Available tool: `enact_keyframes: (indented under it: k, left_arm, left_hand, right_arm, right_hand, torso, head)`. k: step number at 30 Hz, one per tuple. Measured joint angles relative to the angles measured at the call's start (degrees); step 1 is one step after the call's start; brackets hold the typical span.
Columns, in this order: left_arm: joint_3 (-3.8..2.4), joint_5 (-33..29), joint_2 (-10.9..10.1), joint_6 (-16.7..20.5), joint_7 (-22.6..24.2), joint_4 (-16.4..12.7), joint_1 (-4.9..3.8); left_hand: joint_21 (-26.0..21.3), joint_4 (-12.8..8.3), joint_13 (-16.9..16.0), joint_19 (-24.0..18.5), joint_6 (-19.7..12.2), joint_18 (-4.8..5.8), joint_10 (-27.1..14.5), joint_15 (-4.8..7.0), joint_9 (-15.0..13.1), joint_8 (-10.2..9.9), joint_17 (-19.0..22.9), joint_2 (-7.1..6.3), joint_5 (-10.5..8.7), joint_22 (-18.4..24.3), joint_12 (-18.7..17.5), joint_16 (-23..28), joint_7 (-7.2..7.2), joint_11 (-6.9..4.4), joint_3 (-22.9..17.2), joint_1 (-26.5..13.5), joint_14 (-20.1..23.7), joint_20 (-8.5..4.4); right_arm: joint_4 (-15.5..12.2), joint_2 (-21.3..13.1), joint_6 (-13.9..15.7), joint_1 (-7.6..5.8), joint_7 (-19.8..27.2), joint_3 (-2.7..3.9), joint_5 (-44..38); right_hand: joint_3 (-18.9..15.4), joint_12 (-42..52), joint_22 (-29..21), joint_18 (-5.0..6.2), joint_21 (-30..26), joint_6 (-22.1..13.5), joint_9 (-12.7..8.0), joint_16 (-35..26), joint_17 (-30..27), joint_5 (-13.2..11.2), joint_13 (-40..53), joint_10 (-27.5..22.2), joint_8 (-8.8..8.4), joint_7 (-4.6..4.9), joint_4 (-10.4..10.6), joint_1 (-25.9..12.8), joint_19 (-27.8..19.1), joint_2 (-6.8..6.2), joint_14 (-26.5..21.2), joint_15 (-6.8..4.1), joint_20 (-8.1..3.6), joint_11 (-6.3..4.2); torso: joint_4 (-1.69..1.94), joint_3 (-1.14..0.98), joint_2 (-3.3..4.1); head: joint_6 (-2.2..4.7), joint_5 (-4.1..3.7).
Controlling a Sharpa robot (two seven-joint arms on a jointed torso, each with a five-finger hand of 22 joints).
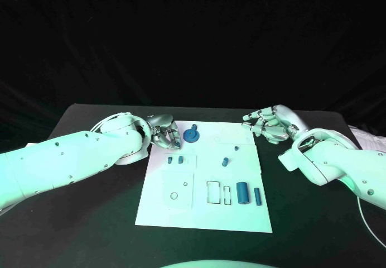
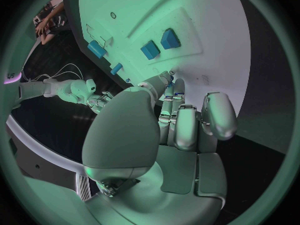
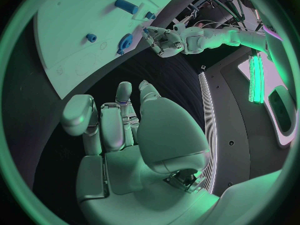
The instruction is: Assemble the parts on the task board
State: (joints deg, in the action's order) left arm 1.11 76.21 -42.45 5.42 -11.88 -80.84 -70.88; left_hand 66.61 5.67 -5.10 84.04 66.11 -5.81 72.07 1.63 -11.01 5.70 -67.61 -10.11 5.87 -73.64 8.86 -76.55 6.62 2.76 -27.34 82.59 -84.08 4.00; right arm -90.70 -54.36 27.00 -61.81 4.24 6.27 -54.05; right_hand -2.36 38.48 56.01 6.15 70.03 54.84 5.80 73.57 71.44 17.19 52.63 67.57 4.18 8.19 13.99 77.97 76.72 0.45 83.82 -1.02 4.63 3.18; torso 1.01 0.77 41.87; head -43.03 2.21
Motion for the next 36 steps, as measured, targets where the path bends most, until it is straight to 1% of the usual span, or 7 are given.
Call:
enact_keyframes:
  k: [7, 8, 9, 18, 21, 36]
  left_arm:
    - [0.08, 0.16, 0.36, -0.52, -0.23, 0.25, 0.17]
    - [0.08, 0.19, 0.37, -0.58, -0.26, 0.26, 0.17]
    - [0.08, 0.22, 0.38, -0.63, -0.29, 0.27, 0.17]
    - [0.06, 0.77, 0.51, -1.3, -0.73, 0.38, 0.16]
    - [0.07, 1.03, 0.58, -1.59, -0.97, 0.47, 0.17]
    - [0.02, 1.38, 0.75, -2.25, -1.38, 0.6, 0.13]
  left_hand:
    - [0.24, 0.0, 0.0, 0.0, 0.0, 0.0, 0.0, 0.0, 0.0, -0.09, 0.0, 0.0, 0.0, -0.2, 0.0, 0.0, 0.0, 0.0, 0.0, 0.0, 0.0, 0.0]
    - [0.55, 0.0, 0.01, 0.0, -0.01, 0.53, 0.0, 0.0, 0.0, -0.1, 0.0, 0.0, 0.0, -0.31, 0.0, 0.0, 0.0, 0.0, 0.0, 0.0, 0.0, 0.0]
    - [0.62, 0.0, 0.01, 0.0, -0.01, 0.65, 0.0, 0.0, 0.0, -0.11, 0.0, 0.0, 0.0, -0.43, 0.0, 0.0, 0.0, 0.0, 0.0, 0.0, 0.0, 0.0]
    - [0.99, 0.0, 0.0, 0.0, -0.01, 0.65, 0.0, 0.0, 0.01, -0.22, 0.0, 0.0, 0.0, -0.68, -0.16, 0.0, 0.0, 0.0, 0.0, 0.01, 0.0, 0.0]
    - [1.28, 0.0, -0.04, 0.0, -0.02, 0.64, 0.0, 0.0, 0.02, -0.29, 0.0, 0.0, 0.0, -0.83, -0.23, 0.0, 0.0, 0.0, 0.0, 0.01, 0.0, 0.0]
    - [1.31, 0.0, -0.04, 0.0, -0.03, 0.61, 0.0, 0.0, 0.16, -0.44, -0.01, 0.0, 0.0, -0.98, -0.23, 0.0, -0.01, 0.0, 0.0, 0.01, 0.0, 0.0]
  right_arm:
    - [0.03, 0.0, -0.01, 0.0, -0.01, 0.0, 0.01]
    - [0.03, 0.0, -0.02, 0.0, -0.01, 0.0, 0.01]
    - [0.03, 0.0, -0.02, 0.01, -0.01, 0.0, 0.01]
    - [0.03, -0.06, -0.04, 0.01, -0.01, 0.0, 0.01]
    - [0.02, -0.08, -0.05, 0.01, -0.01, 0.0, 0.01]
    - [0.01, -0.12, -0.1, 0.02, -0.01, 0.0, 0.01]
  right_hand:
    - [0.0, 0.0, 0.0, 0.0, 0.0, 0.0, 0.0, 0.0, 0.0, 0.0, 0.0, 0.0, 0.0, 0.0, 0.0, 0.0, 0.0, 0.0, 0.0, 0.0, 0.0, 0.0]
    - [0.0, 0.0, 0.0, 0.0, 0.0, 0.0, 0.0, 0.0, 0.0, 0.0, 0.0, 0.0, 0.0, 0.0, 0.0, 0.0, 0.0, 0.0, 0.0, 0.0, 0.0, 0.0]
    - [0.0, 0.0, 0.0, 0.0, 0.0, 0.0, 0.0, 0.0, 0.0, 0.0, 0.0, 0.0, 0.0, 0.0, 0.0, 0.0, 0.0, 0.0, 0.0, 0.0, 0.0, 0.0]
    - [0.0, 0.0, 0.0, 0.0, 0.0, 0.0, 0.0, 0.0, 0.0, 0.0, 0.0, 0.0, 0.0, 0.0, 0.0, 0.0, 0.0, 0.0, 0.0, 0.0, 0.0, 0.0]
    - [0.0, 0.0, 0.0, 0.0, 0.0, 0.0, 0.0, 0.0, 0.0, 0.0, 0.0, 0.01, 0.0, -0.01, 0.0, 0.0, 0.0, 0.0, 0.0, 0.0, 0.0, 0.01]
    - [-0.09, -0.06, 0.0, 0.01, 0.0, -0.01, 0.0, 0.0, 0.0, 0.0, -0.19, 0.06, 0.0, -0.01, 0.09, 0.0, 0.0, 0.0, 0.0, 0.0, 0.0, 0.06]
  torso:
    - [-0.03, -0.01, 0.01]
    - [-0.04, -0.02, 0.01]
    - [-0.06, -0.01, 0.01]
    - [-0.07, -0.04, -0.01]
    - [-0.07, -0.08, -0.03]
    - [-0.03, -0.04, -0.02]
  head:
    - [-0.16, 0.09]
    - [-0.2, 0.1]
    - [-0.21, 0.12]
    - [-0.36, 0.1]
    - [-0.38, 0.09]
    - [-0.55, 0.08]
